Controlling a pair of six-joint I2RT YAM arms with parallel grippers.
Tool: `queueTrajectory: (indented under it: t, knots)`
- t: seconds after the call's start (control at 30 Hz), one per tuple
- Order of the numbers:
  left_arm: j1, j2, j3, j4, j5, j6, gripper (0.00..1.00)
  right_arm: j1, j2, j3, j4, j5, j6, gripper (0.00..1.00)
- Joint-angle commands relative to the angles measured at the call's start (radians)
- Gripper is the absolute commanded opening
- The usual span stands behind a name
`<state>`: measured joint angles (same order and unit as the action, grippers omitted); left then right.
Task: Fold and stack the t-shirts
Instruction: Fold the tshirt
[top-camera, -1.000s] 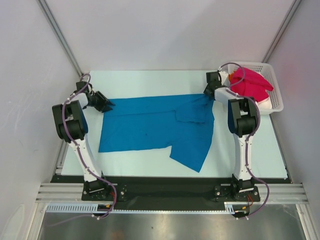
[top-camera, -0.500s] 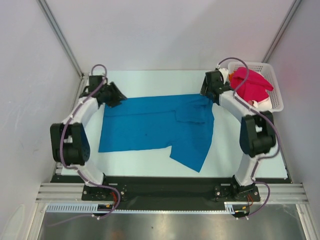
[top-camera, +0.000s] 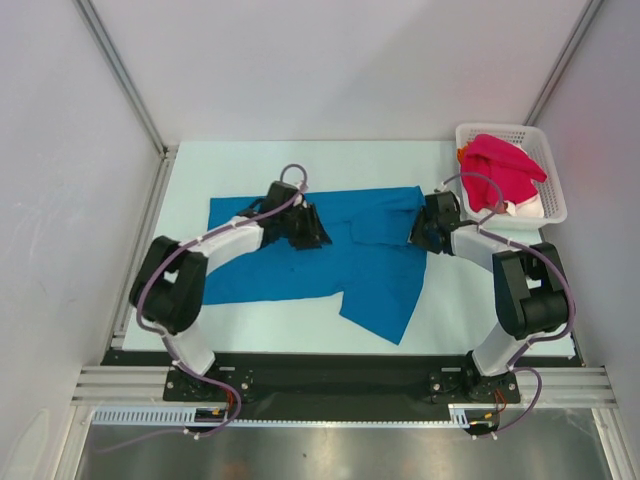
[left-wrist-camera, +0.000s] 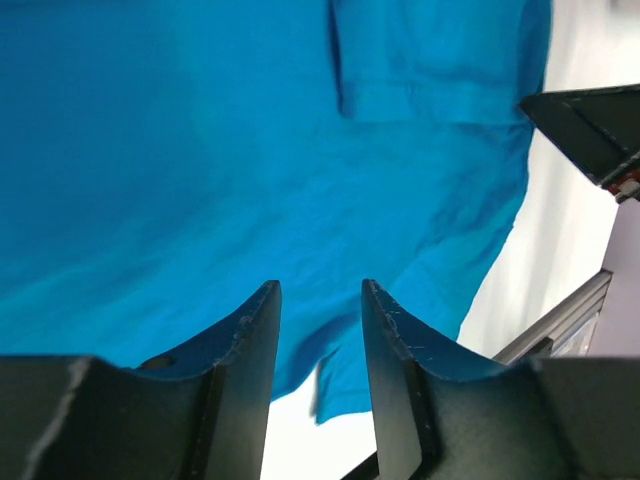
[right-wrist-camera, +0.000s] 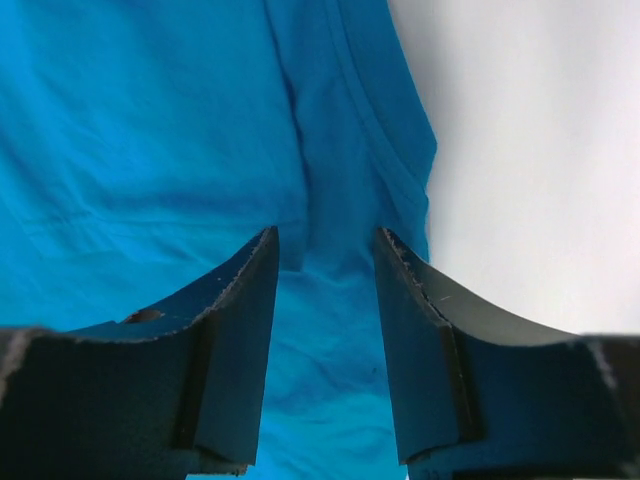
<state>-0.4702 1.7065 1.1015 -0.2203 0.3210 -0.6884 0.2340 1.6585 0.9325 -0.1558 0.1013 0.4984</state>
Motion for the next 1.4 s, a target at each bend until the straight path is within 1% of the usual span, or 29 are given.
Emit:
queueTrajectory:
  t: [0.0, 0.03, 0.1, 0.17, 0.3, 0.47, 0.63, 0.73, 0.87, 0.97, 1.17, 1.23, 1.27, 1.37]
  knots:
    - [-0.054, 0.093, 0.090, 0.085, -0.016, -0.054, 0.44, -0.030, -0.022, -0.033, 0.145, -0.136, 0.055, 0.49]
    - [-0.064, 0.117, 0.106, 0.093, -0.013, -0.060, 0.44, -0.039, -0.016, -0.044, 0.189, -0.153, 0.061, 0.49]
    - [-0.077, 0.188, 0.150, 0.124, -0.017, -0.085, 0.45, -0.042, -0.006, -0.066, 0.222, -0.178, 0.072, 0.49]
    - [-0.091, 0.260, 0.176, 0.159, -0.007, -0.106, 0.44, -0.042, -0.011, -0.078, 0.232, -0.176, 0.075, 0.48]
    - [-0.108, 0.349, 0.248, 0.165, -0.011, -0.141, 0.42, -0.042, -0.031, -0.087, 0.237, -0.172, 0.077, 0.46]
    - [-0.110, 0.390, 0.281, 0.171, -0.020, -0.157, 0.40, -0.042, -0.062, -0.095, 0.234, -0.166, 0.060, 0.48]
    - [-0.111, 0.412, 0.304, 0.174, -0.028, -0.181, 0.38, -0.041, -0.055, -0.098, 0.254, -0.184, 0.060, 0.49]
    - [-0.117, 0.421, 0.310, 0.170, -0.046, -0.194, 0.38, -0.044, -0.033, -0.092, 0.260, -0.193, 0.066, 0.49]
    - [-0.117, 0.456, 0.336, 0.148, -0.037, -0.209, 0.38, -0.045, -0.006, -0.089, 0.277, -0.216, 0.083, 0.48]
    - [-0.116, 0.467, 0.334, 0.148, -0.039, -0.220, 0.38, -0.044, 0.004, -0.086, 0.257, -0.201, 0.088, 0.47]
    - [-0.117, 0.484, 0.356, 0.147, -0.043, -0.220, 0.29, -0.047, 0.004, -0.101, 0.248, -0.187, 0.074, 0.47]
    - [-0.117, 0.487, 0.362, 0.141, -0.043, -0.218, 0.23, -0.045, 0.010, -0.103, 0.252, -0.193, 0.077, 0.47]
    - [-0.117, 0.486, 0.362, 0.137, -0.043, -0.217, 0.19, -0.044, 0.014, -0.103, 0.254, -0.199, 0.078, 0.47]
    - [-0.116, 0.476, 0.360, 0.125, -0.051, -0.204, 0.12, -0.047, 0.018, -0.103, 0.249, -0.196, 0.081, 0.47]
